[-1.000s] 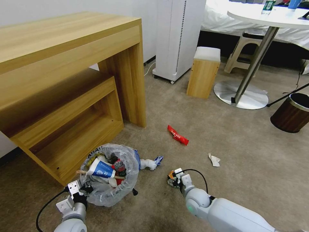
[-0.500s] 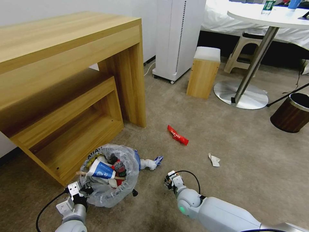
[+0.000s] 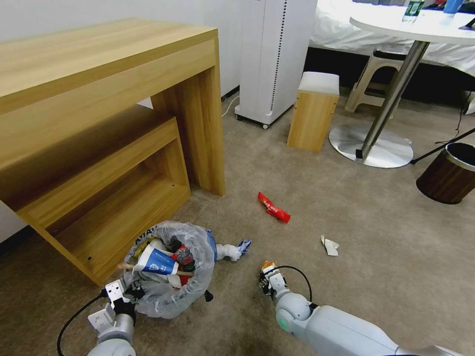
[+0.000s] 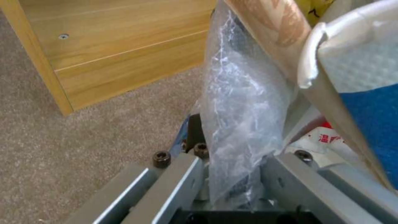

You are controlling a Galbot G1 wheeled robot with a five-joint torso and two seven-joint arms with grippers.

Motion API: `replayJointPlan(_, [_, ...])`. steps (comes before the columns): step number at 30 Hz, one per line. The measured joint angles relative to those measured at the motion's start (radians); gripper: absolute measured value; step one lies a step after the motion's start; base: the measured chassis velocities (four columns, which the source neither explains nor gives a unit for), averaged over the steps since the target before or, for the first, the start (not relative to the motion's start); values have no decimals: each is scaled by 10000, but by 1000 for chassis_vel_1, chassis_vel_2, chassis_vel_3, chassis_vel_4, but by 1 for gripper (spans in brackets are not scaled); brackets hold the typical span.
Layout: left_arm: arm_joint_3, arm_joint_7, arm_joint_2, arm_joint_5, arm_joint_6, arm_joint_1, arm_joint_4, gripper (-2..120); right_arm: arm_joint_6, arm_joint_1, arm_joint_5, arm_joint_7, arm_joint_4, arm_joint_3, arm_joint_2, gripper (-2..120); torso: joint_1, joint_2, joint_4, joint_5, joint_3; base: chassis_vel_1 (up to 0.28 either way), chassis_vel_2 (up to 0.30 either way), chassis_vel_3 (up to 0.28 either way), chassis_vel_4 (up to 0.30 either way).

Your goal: Pick up the trash bin and place the garbage on the floor into it.

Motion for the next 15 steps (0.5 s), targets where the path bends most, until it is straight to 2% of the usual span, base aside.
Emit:
replayJointPlan(6, [15, 25, 8, 23, -6, -42, 60, 1, 100, -3, -48, 5, 204, 116, -215, 25, 0, 1, 0, -3, -1, 0, 0, 0, 0])
replayJointPlan(8, [15, 25, 8, 24, -6, -45, 63, 1, 100, -5, -48, 5, 215, 121, -227, 24, 0, 1, 0, -3, -1, 0, 0, 0, 0])
replayJointPlan(10, [30, 25, 19, 25, -6, -87, 76, 1, 123, -94, -66, 6, 350, 205, -385, 15, -1, 2, -2, -3, -1, 0, 0, 0, 0])
replayJointPlan(15, [62, 19, 67, 17, -6, -111, 77, 1, 177, -338, -74, 5, 518, 451, -564, 10, 0, -1, -2, -7, 0, 0, 0, 0, 0])
